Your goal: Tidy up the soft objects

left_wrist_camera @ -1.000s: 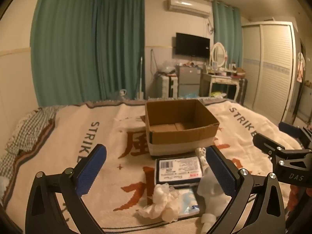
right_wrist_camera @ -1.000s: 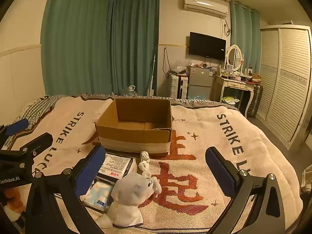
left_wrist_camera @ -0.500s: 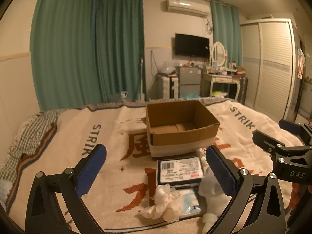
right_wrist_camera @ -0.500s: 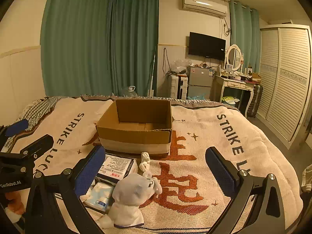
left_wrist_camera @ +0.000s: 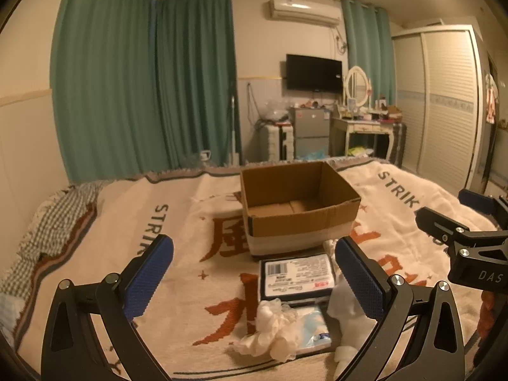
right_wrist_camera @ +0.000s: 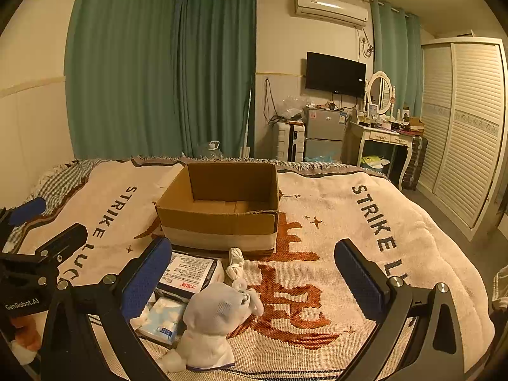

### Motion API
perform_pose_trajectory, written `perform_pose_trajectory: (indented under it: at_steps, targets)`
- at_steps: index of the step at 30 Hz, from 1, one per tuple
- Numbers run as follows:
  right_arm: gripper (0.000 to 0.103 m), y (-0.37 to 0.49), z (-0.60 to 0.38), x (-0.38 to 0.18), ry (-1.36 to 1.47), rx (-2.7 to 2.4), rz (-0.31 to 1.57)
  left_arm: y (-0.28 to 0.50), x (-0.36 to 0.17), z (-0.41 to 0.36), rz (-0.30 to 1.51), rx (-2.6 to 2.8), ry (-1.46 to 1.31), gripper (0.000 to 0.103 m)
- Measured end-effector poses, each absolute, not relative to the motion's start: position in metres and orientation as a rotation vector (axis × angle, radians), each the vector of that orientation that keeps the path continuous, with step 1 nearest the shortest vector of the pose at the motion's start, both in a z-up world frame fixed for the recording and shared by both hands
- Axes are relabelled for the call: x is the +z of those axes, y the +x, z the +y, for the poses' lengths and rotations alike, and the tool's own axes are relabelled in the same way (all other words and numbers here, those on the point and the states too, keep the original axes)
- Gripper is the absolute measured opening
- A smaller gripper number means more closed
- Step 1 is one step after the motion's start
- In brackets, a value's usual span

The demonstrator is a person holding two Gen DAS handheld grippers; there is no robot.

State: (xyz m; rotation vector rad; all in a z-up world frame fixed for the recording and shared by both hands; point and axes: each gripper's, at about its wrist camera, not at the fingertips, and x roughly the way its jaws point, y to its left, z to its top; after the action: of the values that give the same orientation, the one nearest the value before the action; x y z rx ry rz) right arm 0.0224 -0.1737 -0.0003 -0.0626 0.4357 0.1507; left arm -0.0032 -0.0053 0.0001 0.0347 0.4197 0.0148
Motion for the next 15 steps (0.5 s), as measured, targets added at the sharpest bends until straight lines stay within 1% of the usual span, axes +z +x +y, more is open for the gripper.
perform_pose_trajectory:
  at_steps: [15]
  targets:
    - [0.103, 0.0209, -0.1742, -0.003, -0.061, 0.154, 0.44, -0.0024, -0.0012, -0.0023, 0.423, 0.017, 0.028, 0.103]
